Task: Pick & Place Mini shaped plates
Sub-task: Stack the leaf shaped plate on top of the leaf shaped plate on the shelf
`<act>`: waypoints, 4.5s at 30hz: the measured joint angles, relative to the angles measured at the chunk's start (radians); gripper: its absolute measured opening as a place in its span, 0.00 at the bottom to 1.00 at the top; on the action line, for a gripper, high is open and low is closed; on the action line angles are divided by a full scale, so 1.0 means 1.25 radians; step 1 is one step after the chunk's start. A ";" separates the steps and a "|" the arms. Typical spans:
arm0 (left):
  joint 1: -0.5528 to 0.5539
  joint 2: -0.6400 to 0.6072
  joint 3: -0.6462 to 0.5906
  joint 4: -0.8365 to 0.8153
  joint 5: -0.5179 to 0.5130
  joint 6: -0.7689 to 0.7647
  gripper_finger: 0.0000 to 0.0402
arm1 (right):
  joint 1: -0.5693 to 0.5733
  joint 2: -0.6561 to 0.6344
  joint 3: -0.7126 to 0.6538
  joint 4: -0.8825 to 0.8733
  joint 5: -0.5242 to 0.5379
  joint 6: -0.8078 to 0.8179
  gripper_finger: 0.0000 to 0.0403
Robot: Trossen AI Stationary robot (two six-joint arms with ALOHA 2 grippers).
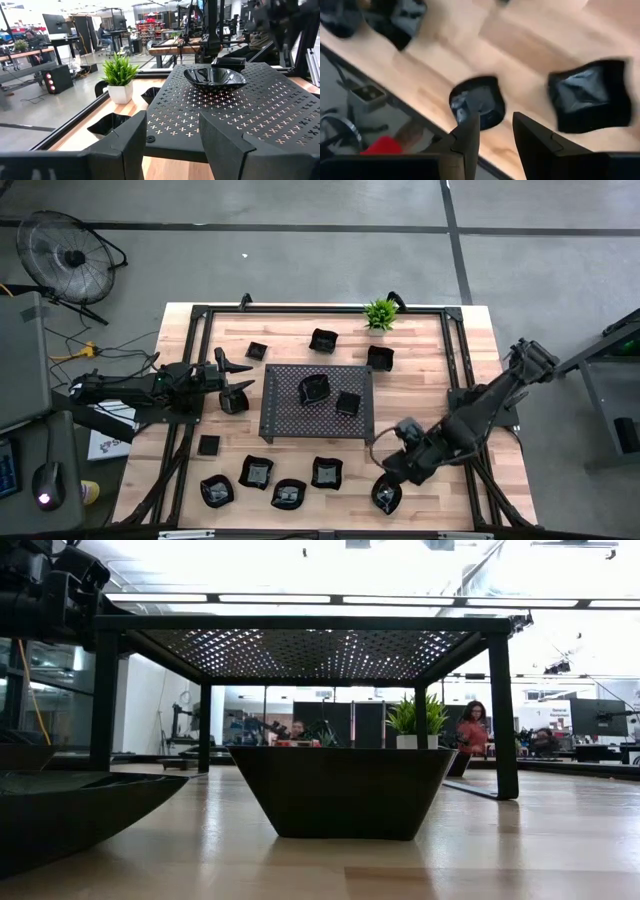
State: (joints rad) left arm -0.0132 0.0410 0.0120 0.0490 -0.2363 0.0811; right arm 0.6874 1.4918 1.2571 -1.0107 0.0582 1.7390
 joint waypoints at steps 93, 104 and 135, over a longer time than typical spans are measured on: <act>0.000 0.000 0.000 0.000 0.000 0.000 0.44 | -0.044 0.142 -0.287 0.499 -0.149 -0.390 0.09; 0.000 0.000 0.000 0.000 0.000 0.000 0.44 | -0.044 0.142 -0.287 0.500 -0.151 -0.386 0.00; 0.000 0.000 0.000 0.000 0.000 0.000 0.44 | -0.044 0.153 -0.287 0.552 -0.146 -0.368 0.29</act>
State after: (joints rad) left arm -0.0129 0.0413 0.0120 0.0494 -0.2366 0.0811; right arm 0.6327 1.6836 0.8986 -0.3212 -0.1241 1.2787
